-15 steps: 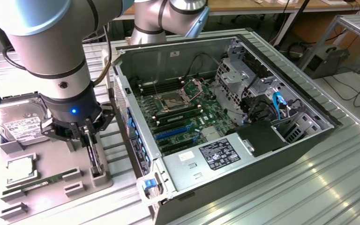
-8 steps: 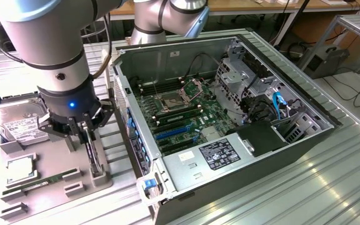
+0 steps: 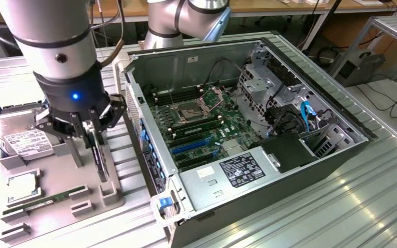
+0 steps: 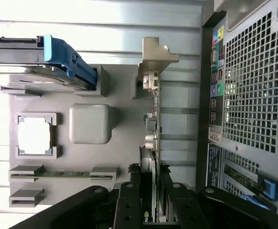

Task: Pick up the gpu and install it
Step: 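Pick up the gpu and move the gpu toward the slot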

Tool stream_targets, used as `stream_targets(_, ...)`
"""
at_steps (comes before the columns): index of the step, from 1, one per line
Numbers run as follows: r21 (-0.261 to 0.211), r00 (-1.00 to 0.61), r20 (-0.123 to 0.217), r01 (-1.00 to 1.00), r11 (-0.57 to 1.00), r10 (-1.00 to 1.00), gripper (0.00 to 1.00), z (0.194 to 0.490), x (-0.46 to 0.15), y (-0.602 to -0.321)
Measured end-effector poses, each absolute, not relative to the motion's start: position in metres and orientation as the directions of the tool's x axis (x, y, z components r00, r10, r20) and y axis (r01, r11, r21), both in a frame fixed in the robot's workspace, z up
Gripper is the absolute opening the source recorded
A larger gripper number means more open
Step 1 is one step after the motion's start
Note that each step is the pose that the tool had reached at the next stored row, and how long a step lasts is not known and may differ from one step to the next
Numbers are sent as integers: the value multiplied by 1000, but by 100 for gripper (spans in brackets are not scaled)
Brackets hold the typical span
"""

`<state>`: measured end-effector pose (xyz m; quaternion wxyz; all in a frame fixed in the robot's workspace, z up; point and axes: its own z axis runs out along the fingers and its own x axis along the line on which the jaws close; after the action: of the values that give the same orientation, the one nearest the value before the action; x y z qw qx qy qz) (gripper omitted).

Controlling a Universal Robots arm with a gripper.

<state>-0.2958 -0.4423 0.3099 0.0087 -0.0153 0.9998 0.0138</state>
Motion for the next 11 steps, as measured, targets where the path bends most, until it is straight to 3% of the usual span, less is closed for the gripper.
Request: stream_targets(11, 29, -999, 17, -30, 999, -30, 26, 369, -270, -448)
